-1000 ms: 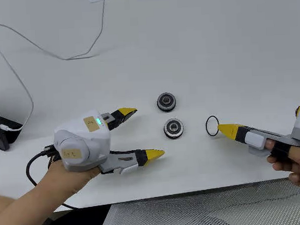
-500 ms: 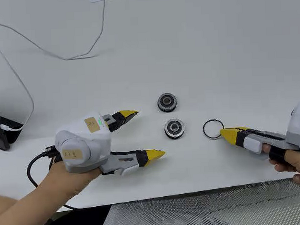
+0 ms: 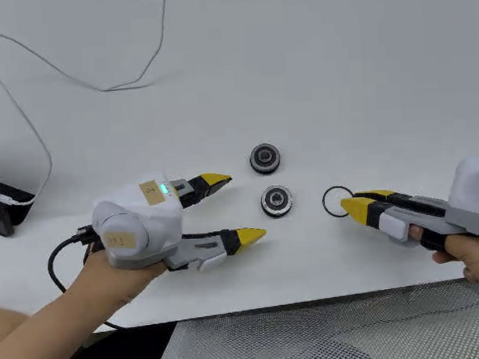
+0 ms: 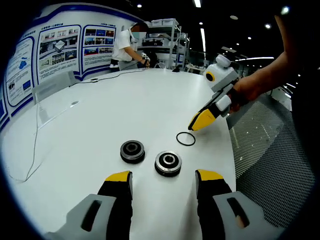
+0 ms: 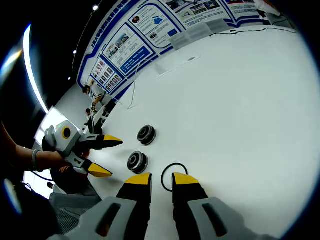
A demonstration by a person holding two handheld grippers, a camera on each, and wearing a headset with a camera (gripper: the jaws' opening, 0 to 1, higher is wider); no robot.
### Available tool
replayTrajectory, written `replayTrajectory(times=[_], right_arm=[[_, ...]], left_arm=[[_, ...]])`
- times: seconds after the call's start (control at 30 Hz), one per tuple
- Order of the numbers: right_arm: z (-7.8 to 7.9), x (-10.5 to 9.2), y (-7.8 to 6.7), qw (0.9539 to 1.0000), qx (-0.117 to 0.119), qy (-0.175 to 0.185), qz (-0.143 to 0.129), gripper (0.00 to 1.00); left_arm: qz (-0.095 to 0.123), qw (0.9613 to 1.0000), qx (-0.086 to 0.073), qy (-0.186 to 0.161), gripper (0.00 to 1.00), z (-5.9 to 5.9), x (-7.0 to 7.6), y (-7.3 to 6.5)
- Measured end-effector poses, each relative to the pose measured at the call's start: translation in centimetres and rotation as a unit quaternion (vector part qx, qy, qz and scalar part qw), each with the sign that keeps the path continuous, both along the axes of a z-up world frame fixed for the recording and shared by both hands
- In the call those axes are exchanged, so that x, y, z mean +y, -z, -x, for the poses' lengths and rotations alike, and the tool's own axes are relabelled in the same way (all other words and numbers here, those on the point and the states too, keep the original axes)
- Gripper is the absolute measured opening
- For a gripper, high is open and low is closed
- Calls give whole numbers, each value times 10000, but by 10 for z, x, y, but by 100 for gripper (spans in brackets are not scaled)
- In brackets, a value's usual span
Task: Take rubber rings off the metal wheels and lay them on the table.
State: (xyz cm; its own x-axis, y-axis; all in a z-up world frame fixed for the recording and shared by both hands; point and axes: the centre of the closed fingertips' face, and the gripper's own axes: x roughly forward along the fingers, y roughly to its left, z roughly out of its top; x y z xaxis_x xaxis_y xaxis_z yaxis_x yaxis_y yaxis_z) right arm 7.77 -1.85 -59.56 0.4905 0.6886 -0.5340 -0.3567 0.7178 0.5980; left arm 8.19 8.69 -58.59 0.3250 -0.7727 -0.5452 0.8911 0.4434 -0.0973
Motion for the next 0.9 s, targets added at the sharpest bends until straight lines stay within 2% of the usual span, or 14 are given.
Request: replayTrajectory(times=[0.27, 0.4, 0.5, 0.9], right_arm=[[-1, 23, -3, 9996, 38, -30, -275, 16], [-2, 33, -2, 9992, 68, -37, -389, 15], [-4, 41, -1, 9989, 71, -94, -462, 16], [-9, 52, 3, 9982, 69, -251, -546, 16]], left_arm=[[15, 9998, -48, 183, 43, -1, -15, -2], [1, 9997, -53, 256, 34, 0, -20, -2], [-26, 9995, -67, 296, 32, -1, -23, -1], [-155, 9989, -81, 444, 22, -4, -31, 7]])
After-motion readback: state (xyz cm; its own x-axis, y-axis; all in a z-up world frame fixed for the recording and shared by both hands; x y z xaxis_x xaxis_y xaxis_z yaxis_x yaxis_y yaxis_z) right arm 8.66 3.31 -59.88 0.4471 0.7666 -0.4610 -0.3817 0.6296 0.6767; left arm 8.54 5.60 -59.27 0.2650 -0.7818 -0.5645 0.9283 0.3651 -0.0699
